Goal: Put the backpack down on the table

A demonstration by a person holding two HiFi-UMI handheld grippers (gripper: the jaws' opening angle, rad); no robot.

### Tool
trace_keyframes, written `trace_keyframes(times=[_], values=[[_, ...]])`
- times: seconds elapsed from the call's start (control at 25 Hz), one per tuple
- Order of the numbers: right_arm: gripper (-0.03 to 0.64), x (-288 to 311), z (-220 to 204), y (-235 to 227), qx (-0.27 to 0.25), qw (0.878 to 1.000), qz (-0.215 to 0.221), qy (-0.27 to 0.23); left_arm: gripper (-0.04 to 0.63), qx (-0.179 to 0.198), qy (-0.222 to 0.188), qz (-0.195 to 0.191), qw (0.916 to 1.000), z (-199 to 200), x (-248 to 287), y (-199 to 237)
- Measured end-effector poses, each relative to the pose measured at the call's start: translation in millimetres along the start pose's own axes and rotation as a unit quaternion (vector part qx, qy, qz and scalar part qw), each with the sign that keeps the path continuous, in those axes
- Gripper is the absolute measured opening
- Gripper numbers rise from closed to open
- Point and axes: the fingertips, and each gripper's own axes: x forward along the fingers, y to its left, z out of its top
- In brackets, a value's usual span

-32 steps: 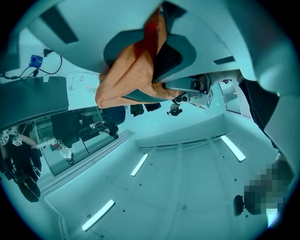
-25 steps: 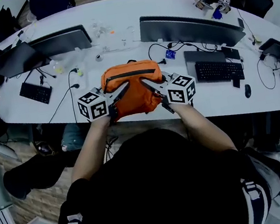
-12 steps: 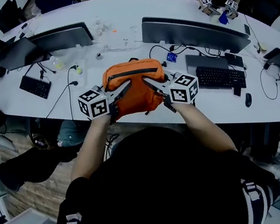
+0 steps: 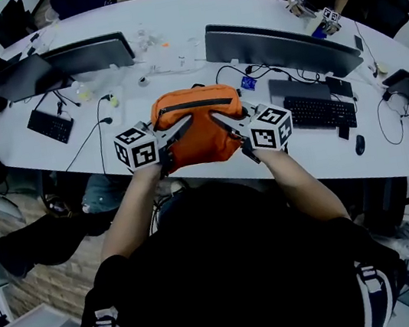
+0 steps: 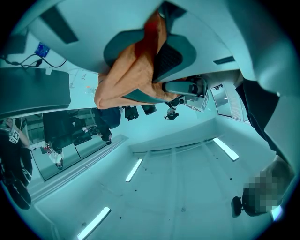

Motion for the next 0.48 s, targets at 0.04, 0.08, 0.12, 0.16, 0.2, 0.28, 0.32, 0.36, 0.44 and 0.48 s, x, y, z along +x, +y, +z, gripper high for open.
trace_keyframes(times=[0.04,0.08,0.12,0.16,0.2,0.28,0.32,0.36,0.44,0.48], values=[[0.060,-0.7,-0.8,0.7,0.000,1.000,-0.001,0.001,0.046,-0.001,0.001,-0.002,1.0000,-1.0,-0.2,-1.0],[0.060,-0.6,-1.4,1.2,0.001,1.000,-0.002,0.001,0.046,0.000,0.002,-0.005,1.0000,-1.4,-0.7,-1.4],[0.060,0.3,-1.6,1.5,0.003,1.000,-0.002,0.000,0.046,0.000,0.002,-0.006,1.0000,-1.1,-1.6,-0.9],[0.060,2.0,-1.7,1.8,0.005,1.000,-0.003,0.000,0.046,0.001,0.004,-0.007,1.0000,-0.6,-2.8,0.3],[0.060,4.4,-1.7,2.1,0.007,1.000,-0.003,-0.001,0.046,0.001,0.005,-0.008,1.0000,-0.2,-4.3,2.3],[0.060,10.7,-2.1,2.5,0.009,1.000,-0.006,0.000,0.046,0.000,0.006,-0.011,0.9999,-0.2,-8.2,7.7],[0.060,14.0,-2.1,2.5,0.009,1.000,-0.008,0.002,0.046,-0.001,0.006,-0.013,0.9999,-0.1,-10.1,10.6],[0.060,16.9,-2.0,2.7,0.009,1.000,-0.011,0.003,0.046,-0.003,0.006,-0.015,0.9999,0.2,-11.9,13.2],[0.060,22.0,-1.6,3.3,0.010,1.000,-0.014,0.004,0.046,-0.005,0.007,-0.020,0.9998,0.8,-15.2,17.5],[0.060,24.6,-1.8,3.3,0.011,1.000,-0.015,0.005,0.046,-0.006,0.008,-0.023,0.9997,1.1,-16.7,19.7]])
